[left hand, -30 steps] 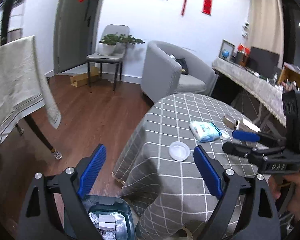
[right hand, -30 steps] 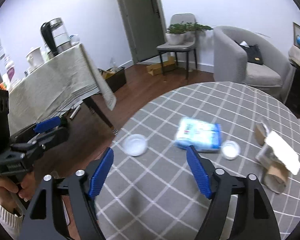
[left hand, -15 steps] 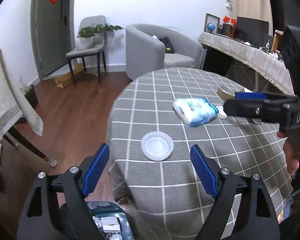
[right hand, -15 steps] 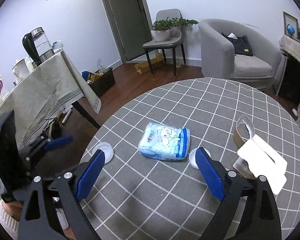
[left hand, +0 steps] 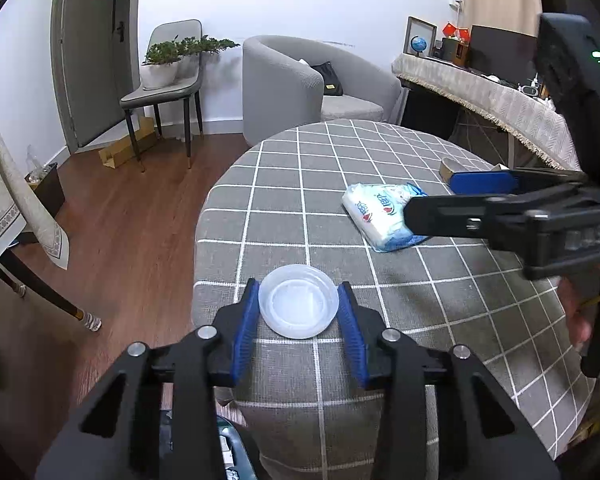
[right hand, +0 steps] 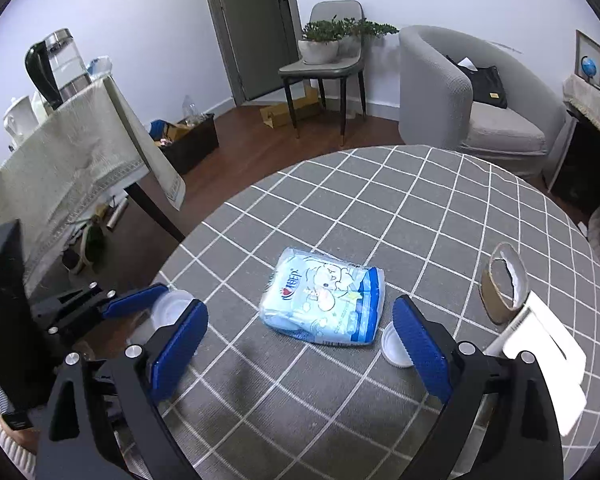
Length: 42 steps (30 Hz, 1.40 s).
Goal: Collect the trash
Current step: 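Grasp the white plastic lid with the left tool while the right tool grasps the blue tissue pack, then carry the lid and tissue pack over the bin and open the left tool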
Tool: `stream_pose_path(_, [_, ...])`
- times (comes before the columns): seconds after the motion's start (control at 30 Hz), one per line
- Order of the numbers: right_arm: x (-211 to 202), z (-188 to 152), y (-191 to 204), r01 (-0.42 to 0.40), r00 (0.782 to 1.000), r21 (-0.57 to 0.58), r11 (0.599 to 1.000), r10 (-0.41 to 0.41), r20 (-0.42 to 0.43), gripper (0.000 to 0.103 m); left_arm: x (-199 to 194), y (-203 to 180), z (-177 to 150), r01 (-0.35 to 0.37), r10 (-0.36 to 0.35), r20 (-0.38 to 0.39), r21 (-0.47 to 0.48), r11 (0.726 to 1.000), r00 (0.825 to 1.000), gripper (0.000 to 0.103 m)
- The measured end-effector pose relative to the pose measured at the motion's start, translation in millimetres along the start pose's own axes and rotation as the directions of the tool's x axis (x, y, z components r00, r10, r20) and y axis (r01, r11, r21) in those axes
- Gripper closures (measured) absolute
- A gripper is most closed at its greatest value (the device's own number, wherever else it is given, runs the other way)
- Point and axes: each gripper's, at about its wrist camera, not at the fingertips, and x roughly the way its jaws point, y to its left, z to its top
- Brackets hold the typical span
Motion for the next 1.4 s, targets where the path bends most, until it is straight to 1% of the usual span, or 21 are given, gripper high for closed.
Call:
stream_pose_path(0.07, [5.9,1.9,0.0,0.007,1.0,-0.002,1.0,-0.007,-0.009,0.008,-3.3,1.5,-3.1,0.01,-0.01,0.005,-0.005,1.0,1.0,0.061])
stream_pose_path(0.27, [16.9,7.9,1.1,0.046,0.999,-0.005,0.999,-0.046,-0.013,0.008,-14.0,7.7,-10.0,0.007,-0.007,0.017,-0.018,1.0,1.0,0.061])
stream_pose_path(0.37, [16.8,11.1,1.5,0.08,0.997,-0.01,0.997,-0.08,0.001,0.008,-21.2,16.2,-15.2,0.007,-0.007,0.021,-0.035,0.999,1.0,0.061])
stream_pose_path(0.5, [11.2,16.2,8.1,0.096,0.995,-0.025,0.995,-0.095,0.03,0.008,-29.8,28.8,-19.3,-0.002,0.004,0.026,-0.047,0.999,1.0,0.061])
stream_pose_path(0.67, [22.7,17.8,11.1,0.11,0.994,-0.017,0.994,-0.11,-0.014,0.008,-42.3,45.2,-24.2,-0.01,0.013,0.04,-0.072,0.997,0.999,0.061])
stream_pose_path(0.87, [41.5,14.0,10.2,0.147,0.985,-0.01,0.989,-0.147,-0.09,0.008,-56.8,63.7,-27.2,-0.015,0.021,0.055,-0.103,0.995,0.998,0.061])
stream_pose_path(0.9, [44.7,13.3,11.1,0.151,0.983,-0.013,0.988,-0.152,-0.101,0.009,-58.7,66.5,-28.1,-0.016,0.023,0.056,-0.108,0.994,0.998,0.061])
stream_pose_path(0.93, [46.6,12.7,11.6,0.162,0.981,-0.015,0.987,-0.162,-0.105,0.013,-61.5,71.1,-29.8,-0.017,0.024,0.058,-0.115,0.993,0.998,0.061])
stream_pose_path(0.97, [46.9,12.6,11.9,0.16,0.982,-0.01,0.987,-0.16,-0.101,0.024,-63.6,73.8,-31.1,-0.019,0.026,0.06,-0.121,0.993,0.998,0.061])
stream_pose_path(1.0, [47.0,13.2,12.0,0.156,0.983,-0.003,0.988,-0.156,-0.099,0.028,-65.6,77.1,-32.3,-0.02,0.028,0.061,-0.125,0.992,0.998,0.061])
stream_pose_path(1.1, [47.3,14.2,16.8,0.157,0.983,-0.013,0.988,-0.157,-0.098,0.034,-70.4,85.9,-36.1,-0.022,0.031,0.062,-0.147,0.989,0.998,0.061])
stream_pose_path(1.27, [36.1,18.7,27.4,0.15,0.987,-0.015,0.989,-0.151,-0.063,0.034,-79.1,99.1,-49.0,-0.037,0.047,0.052,-0.174,0.984,0.998,0.061])
stream_pose_path(1.4, [23.4,24.9,44.2,0.126,0.992,-0.019,0.992,-0.126,-0.021,0.034,-84.8,110.3,-61.5,-0.059,0.067,0.036,-0.185,0.981,0.997,0.061])
